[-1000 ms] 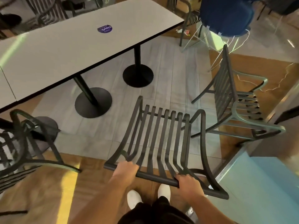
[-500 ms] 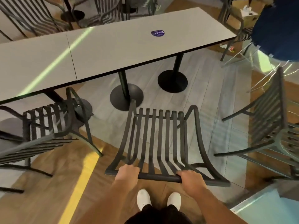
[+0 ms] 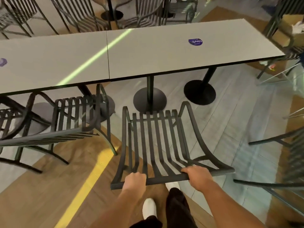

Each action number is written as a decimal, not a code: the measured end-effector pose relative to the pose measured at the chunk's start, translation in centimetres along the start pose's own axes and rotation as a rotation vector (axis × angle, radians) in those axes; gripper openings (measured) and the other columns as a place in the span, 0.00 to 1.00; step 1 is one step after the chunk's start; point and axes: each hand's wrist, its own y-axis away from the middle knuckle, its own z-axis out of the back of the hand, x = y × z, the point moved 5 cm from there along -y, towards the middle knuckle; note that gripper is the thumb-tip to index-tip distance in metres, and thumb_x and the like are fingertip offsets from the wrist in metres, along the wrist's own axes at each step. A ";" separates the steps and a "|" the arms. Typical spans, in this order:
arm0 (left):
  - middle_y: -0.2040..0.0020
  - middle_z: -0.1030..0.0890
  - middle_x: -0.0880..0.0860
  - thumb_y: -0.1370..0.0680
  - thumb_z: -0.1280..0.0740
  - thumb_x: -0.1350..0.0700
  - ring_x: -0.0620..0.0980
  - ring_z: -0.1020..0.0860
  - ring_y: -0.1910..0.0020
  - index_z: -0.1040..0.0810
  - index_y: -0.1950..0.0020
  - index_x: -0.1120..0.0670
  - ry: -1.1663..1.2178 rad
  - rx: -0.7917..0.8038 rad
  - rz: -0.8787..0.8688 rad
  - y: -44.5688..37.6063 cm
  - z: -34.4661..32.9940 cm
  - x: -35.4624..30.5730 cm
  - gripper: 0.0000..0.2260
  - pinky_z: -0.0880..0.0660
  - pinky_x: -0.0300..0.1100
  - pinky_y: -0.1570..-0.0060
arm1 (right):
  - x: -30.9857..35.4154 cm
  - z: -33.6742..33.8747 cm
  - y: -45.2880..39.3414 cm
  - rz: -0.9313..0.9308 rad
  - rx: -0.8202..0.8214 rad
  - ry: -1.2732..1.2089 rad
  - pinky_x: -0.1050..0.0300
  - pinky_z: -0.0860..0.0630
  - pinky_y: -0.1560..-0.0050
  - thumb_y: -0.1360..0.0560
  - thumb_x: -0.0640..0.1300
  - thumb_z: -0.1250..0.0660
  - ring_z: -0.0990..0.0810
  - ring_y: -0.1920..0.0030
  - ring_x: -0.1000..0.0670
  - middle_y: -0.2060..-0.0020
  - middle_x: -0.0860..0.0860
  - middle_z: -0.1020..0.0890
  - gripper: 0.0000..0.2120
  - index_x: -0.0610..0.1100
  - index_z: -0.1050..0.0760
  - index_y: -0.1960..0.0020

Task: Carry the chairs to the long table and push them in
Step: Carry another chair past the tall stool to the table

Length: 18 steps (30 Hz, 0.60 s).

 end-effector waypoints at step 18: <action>0.41 0.18 0.54 0.16 0.40 0.60 0.56 0.19 0.42 0.23 0.31 0.50 -0.032 -0.004 0.149 -11.0 9.8 0.3 0.15 0.23 0.50 0.44 | -4.0 8.5 -13.3 0.139 -0.057 0.039 0.48 0.22 0.40 0.21 0.37 0.37 0.20 0.40 0.47 0.41 0.54 0.18 0.23 0.59 0.24 0.33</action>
